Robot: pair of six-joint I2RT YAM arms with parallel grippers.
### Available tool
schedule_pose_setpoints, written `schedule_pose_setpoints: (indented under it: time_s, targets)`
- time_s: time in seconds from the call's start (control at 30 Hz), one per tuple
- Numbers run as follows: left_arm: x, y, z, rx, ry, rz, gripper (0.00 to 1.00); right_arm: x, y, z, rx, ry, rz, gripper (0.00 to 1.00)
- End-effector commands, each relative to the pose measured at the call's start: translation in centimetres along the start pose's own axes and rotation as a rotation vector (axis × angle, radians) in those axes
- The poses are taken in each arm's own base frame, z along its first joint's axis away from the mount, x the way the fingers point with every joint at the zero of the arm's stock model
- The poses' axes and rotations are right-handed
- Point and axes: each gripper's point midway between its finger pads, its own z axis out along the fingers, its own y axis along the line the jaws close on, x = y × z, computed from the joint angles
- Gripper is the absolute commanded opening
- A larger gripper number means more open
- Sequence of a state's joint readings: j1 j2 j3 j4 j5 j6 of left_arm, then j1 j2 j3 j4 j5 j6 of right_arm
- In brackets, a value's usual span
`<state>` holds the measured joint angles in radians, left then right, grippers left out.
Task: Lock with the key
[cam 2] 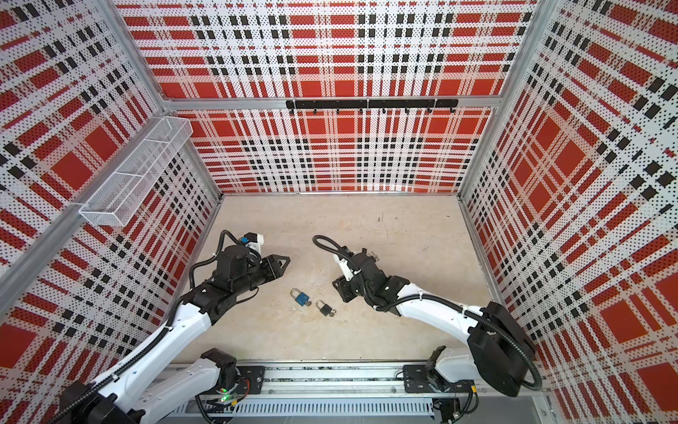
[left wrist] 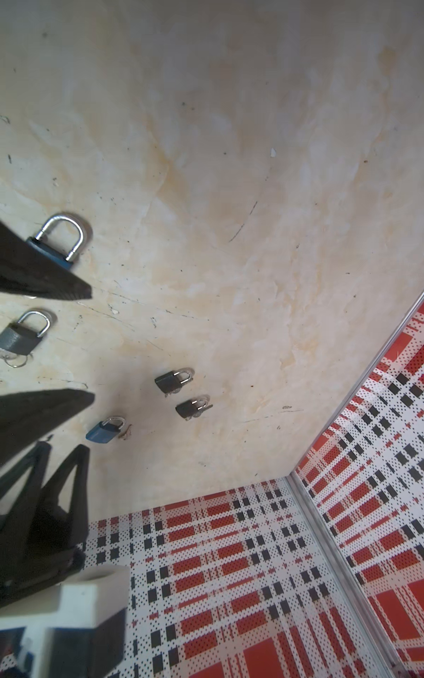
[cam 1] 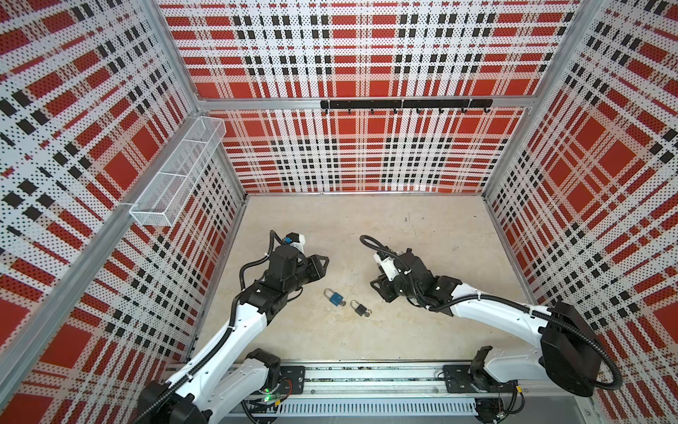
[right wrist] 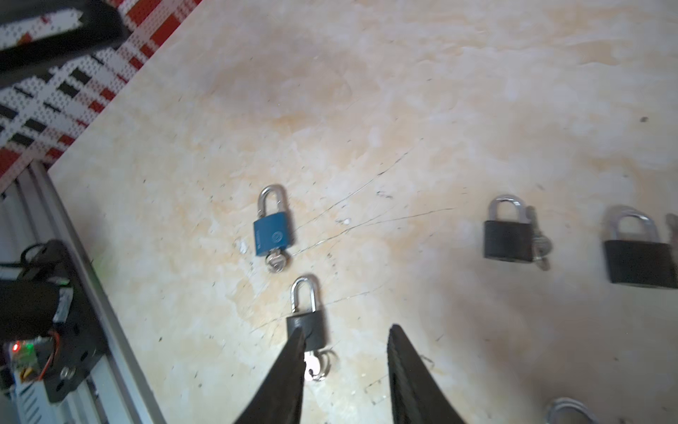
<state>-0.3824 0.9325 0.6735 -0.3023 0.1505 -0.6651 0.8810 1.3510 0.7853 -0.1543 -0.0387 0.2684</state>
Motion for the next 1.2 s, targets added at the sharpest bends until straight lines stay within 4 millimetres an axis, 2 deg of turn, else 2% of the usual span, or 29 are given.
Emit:
schedule_pose_setpoints:
  time_s: [0.0, 0.1, 0.23, 0.5, 0.87, 1.17]
  targets:
    - [0.7, 1.1, -0.8, -0.052, 0.01, -0.001, 0.43, 1.6, 1.0, 0.9, 0.025, 0.05, -0.076, 0.41]
    - [0.7, 1.3, -1.2, -0.06, 0.0, -0.004, 0.44, 2.8, 2.6, 1.8, 0.003, 0.085, -0.107, 0.44]
    - [0.7, 1.3, -1.6, -0.055, -0.011, -0.007, 0.44, 4.1, 3.7, 2.9, 0.001, 0.127, -0.142, 0.5]
    - [1.1, 1.7, -1.8, -0.061, -0.011, -0.003, 0.45, 5.6, 4.4, 5.0, 0.014, 0.186, -0.177, 0.55]
    - [1.3, 2.1, -1.7, -0.07, -0.001, 0.009, 0.46, 6.4, 4.2, 7.3, 0.056, 0.232, -0.218, 0.52]
    - [0.7, 2.1, -2.0, -0.066, -0.025, 0.015, 0.46, 7.3, 3.8, 8.1, 0.082, 0.276, -0.248, 0.43]
